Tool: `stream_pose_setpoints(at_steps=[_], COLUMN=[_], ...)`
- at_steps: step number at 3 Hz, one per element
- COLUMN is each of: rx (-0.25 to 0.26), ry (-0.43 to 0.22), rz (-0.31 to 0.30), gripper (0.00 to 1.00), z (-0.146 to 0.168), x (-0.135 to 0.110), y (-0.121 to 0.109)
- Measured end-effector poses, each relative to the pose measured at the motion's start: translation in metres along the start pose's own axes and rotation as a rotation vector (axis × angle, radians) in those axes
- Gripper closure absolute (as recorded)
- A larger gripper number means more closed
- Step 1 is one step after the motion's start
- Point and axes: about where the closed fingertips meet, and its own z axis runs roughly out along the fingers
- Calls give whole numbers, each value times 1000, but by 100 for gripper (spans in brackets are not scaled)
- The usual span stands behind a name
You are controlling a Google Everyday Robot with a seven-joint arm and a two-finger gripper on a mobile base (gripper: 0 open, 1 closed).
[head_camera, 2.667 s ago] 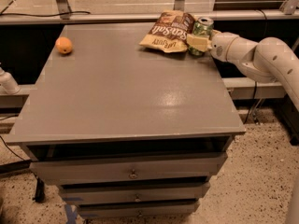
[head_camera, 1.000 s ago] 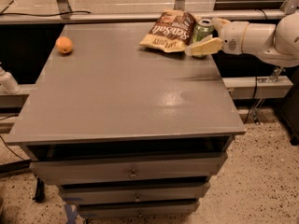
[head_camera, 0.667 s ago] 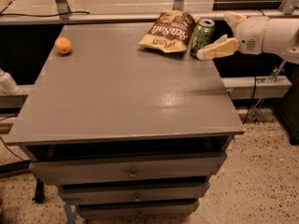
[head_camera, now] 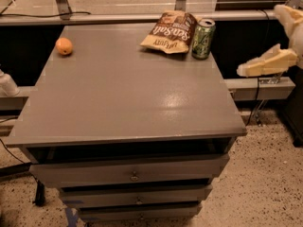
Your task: Move green can near brown chip bag
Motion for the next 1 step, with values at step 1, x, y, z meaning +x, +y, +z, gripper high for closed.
stream_pose_setpoints(at_steps=[1], rx=[36], ry=[22], rz=[5], gripper=[0], z=[-26], x=[10], y=[0])
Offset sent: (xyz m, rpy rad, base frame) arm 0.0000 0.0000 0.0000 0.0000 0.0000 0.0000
